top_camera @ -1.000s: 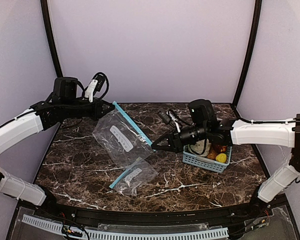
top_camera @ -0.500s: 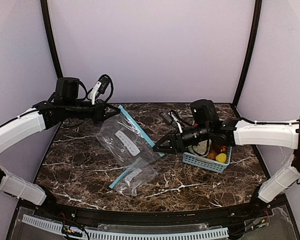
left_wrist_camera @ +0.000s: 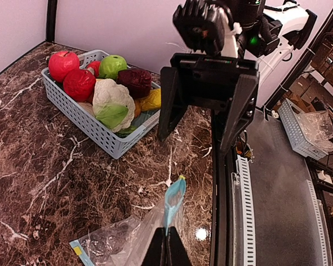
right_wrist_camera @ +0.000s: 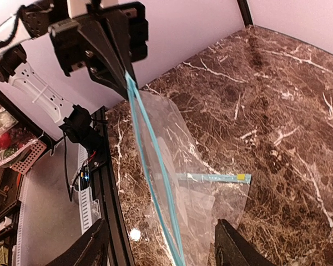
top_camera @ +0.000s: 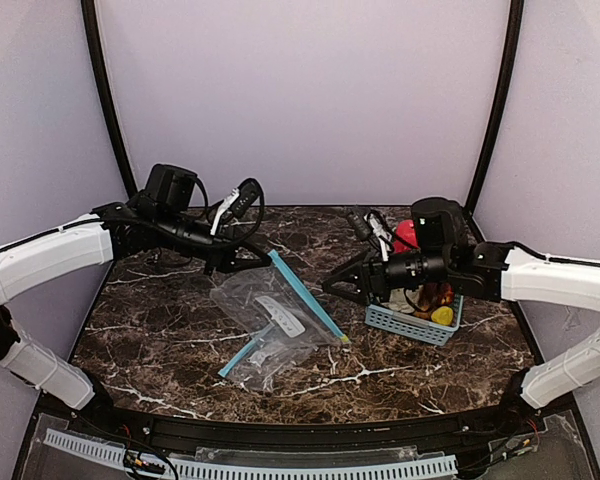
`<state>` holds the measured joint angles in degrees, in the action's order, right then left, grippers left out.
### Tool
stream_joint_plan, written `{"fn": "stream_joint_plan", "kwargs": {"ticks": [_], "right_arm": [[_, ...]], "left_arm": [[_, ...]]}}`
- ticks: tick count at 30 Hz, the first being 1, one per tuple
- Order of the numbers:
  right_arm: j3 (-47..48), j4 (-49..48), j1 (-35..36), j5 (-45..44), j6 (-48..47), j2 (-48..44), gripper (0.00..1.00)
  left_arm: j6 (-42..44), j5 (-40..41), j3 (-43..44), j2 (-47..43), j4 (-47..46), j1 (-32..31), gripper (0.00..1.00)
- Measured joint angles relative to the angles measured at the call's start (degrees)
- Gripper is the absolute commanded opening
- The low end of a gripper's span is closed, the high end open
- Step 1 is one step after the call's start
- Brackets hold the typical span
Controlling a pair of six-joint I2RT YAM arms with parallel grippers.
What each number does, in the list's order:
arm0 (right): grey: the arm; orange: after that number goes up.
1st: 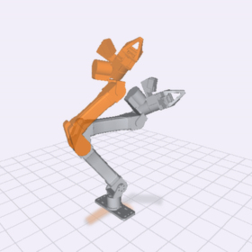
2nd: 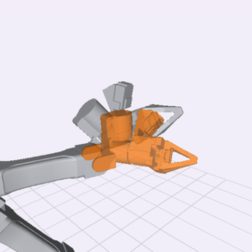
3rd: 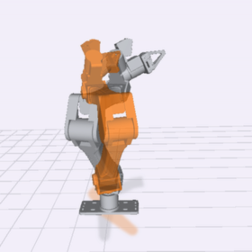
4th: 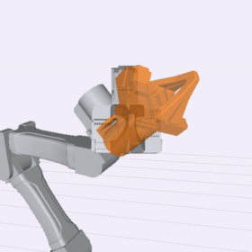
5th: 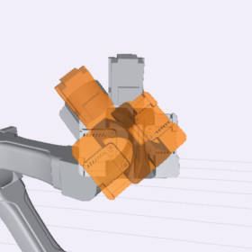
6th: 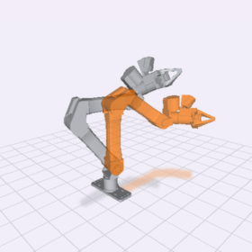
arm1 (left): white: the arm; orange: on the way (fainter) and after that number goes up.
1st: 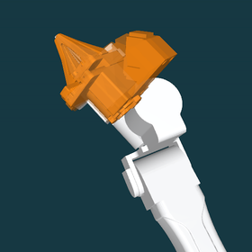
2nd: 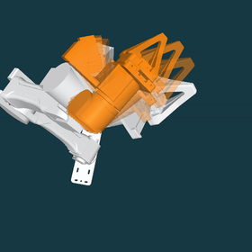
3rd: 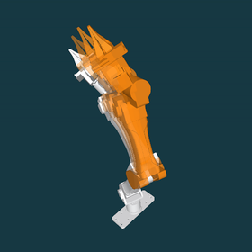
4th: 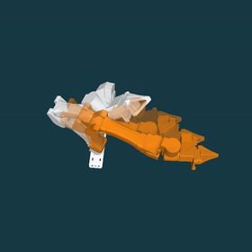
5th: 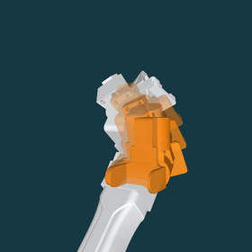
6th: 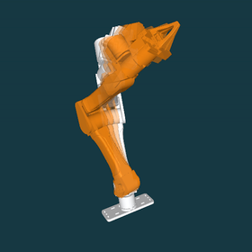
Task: Place the food in the zip-top bag and seal the zipper
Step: Pass from the left arm to the right
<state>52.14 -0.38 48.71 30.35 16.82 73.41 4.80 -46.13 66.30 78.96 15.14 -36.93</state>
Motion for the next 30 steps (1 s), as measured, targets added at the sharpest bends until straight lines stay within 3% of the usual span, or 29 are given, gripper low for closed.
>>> {"fn": "stream_joint_plan", "kwargs": {"ticks": [13,30], "right_arm": [[-2.7,0.8,-0.2,-1.2,0.0,3.6,0.62],[-2.5,0.4,-1.7,-0.9,-0.2,7.3,0.51]], "left_arm": [[0.6,-0.9,0.0,0.0,0.1,0.0,0.01],[0.6,-0.9,0.0,0.0,0.1,0.0,0.01]]}}
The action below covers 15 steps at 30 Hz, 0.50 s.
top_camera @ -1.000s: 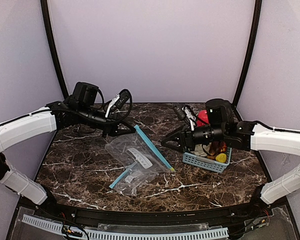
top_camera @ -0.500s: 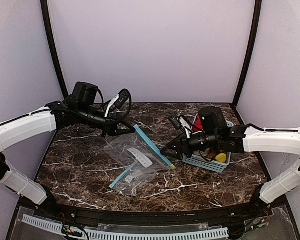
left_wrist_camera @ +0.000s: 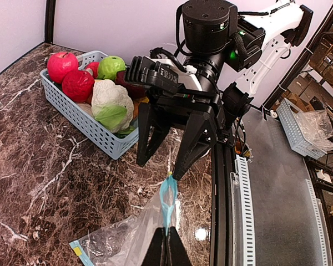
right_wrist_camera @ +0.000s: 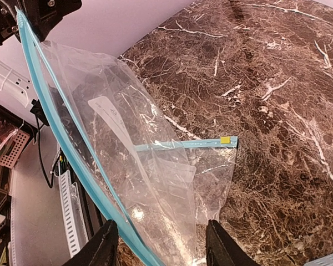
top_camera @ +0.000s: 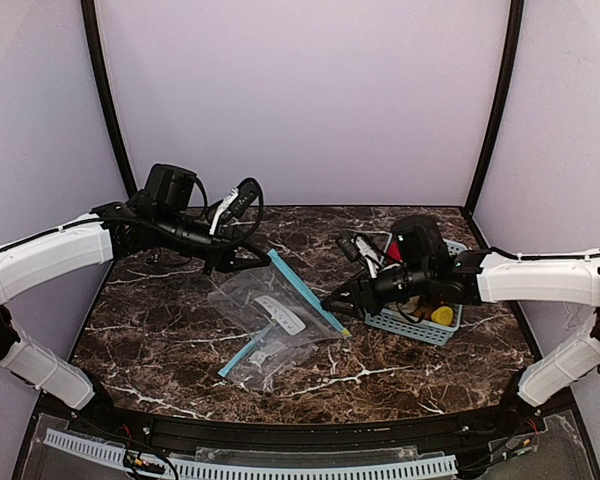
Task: Place the food in the zip-top bag and seal the zipper
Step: Pass from the left arm to the right
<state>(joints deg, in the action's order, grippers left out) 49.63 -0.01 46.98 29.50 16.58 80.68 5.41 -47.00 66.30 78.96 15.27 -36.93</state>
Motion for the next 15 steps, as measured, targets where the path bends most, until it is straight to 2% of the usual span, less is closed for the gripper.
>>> {"fn": "stream_joint_plan", "kwargs": {"ticks": [15], "right_arm": [[1.6,-0.4,-0.2,1.8,-0.3,1.5,0.48]], "left_arm": [[0.0,0.0,0.0,0.0,0.1,0.0,0.01]]}}
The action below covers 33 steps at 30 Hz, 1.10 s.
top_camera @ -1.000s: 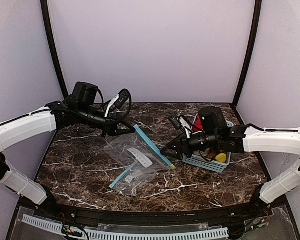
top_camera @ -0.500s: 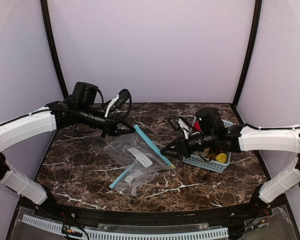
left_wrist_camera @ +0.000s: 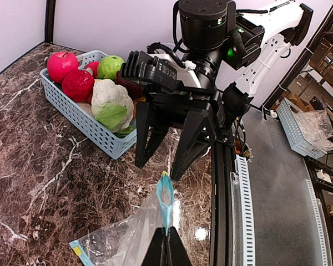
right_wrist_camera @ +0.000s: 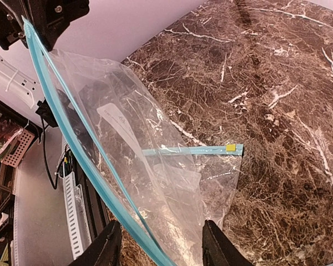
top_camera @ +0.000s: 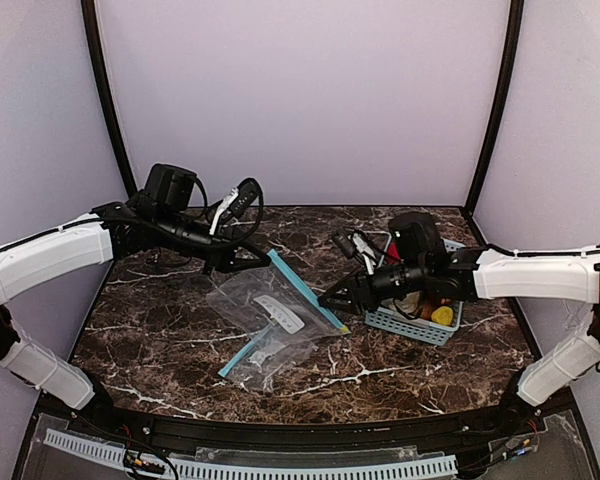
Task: Place the food in the zip-top bag and seal the zipper
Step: Pass from the left arm to the right
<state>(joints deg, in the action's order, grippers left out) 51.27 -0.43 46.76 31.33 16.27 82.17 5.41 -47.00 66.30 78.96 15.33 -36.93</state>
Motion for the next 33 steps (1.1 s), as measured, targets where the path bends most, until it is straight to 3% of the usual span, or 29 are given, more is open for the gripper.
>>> {"fn": "stream_joint_plan", "kwargs": {"ticks": [33], "right_arm": [[3.0,-0.2,-0.7,4.0,-1.7,3.8,0.37]], "left_arm": [[0.0,0.0,0.0,0.0,0.2,0.0,0.01]]}}
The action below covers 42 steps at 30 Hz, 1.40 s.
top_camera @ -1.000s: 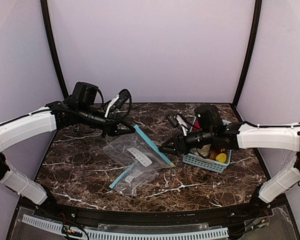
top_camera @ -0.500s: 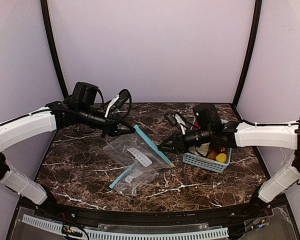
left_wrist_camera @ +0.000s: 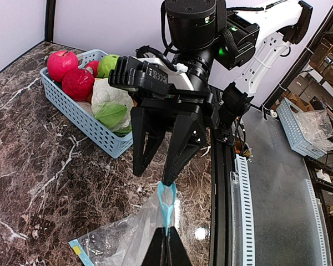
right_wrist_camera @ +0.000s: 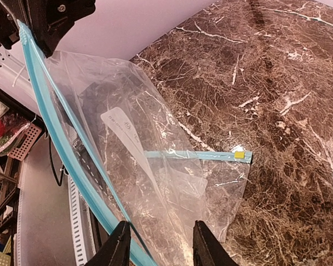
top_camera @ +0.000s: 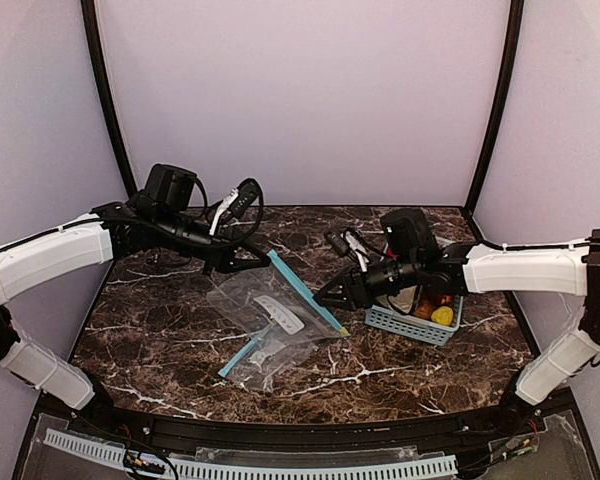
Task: Place the food in the zip-top bag and seal the zipper
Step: Pass from the left arm to the right
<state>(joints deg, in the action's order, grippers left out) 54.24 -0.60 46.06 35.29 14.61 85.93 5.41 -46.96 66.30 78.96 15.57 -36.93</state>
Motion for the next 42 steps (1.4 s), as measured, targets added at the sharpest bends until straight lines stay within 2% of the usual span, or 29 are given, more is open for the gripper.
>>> {"fn": "stream_joint_plan", "kwargs": {"ticks": [15,23,28,34,35,37,39,41,42], "right_arm": [[2.4,0.7,1.5,2.5,-1.1,2.9,0.3],[3.2,0.7,2.0,3.3,-1.6,3.1,0.14],[3.3,0.8,2.1,3.5,-1.7,3.1,0.01],[3.3,0.7,2.3,3.5,-1.8,3.1,0.0],[3.3,0.7,2.3,3.5,-1.8,3.1,0.0],[3.3,0.7,2.3,3.1,-1.8,3.0,0.0],[3.3,0.8,2.3,2.1,-1.7,2.9,0.0],[3.4,1.8,2.3,0.1,-1.7,2.6,0.0],[3.8,2.8,2.3,-1.4,-1.7,2.3,0.0]], "left_arm": [[0.0,0.1,0.0,0.0,0.0,0.0,0.01],[0.2,0.1,0.0,0.0,0.5,0.0,0.01],[0.2,0.5,0.0,0.0,0.6,0.0,0.01],[0.2,1.0,0.0,0.0,0.7,0.0,0.01],[0.2,1.0,0.0,0.0,0.7,0.0,0.03],[0.2,1.3,0.0,0.0,0.6,0.0,0.16],[0.2,2.0,0.0,0.0,0.6,0.0,0.39],[-0.2,3.3,0.0,0.0,0.5,0.0,0.52],[-0.1,4.2,0.0,0.0,0.5,0.0,0.55]]}}
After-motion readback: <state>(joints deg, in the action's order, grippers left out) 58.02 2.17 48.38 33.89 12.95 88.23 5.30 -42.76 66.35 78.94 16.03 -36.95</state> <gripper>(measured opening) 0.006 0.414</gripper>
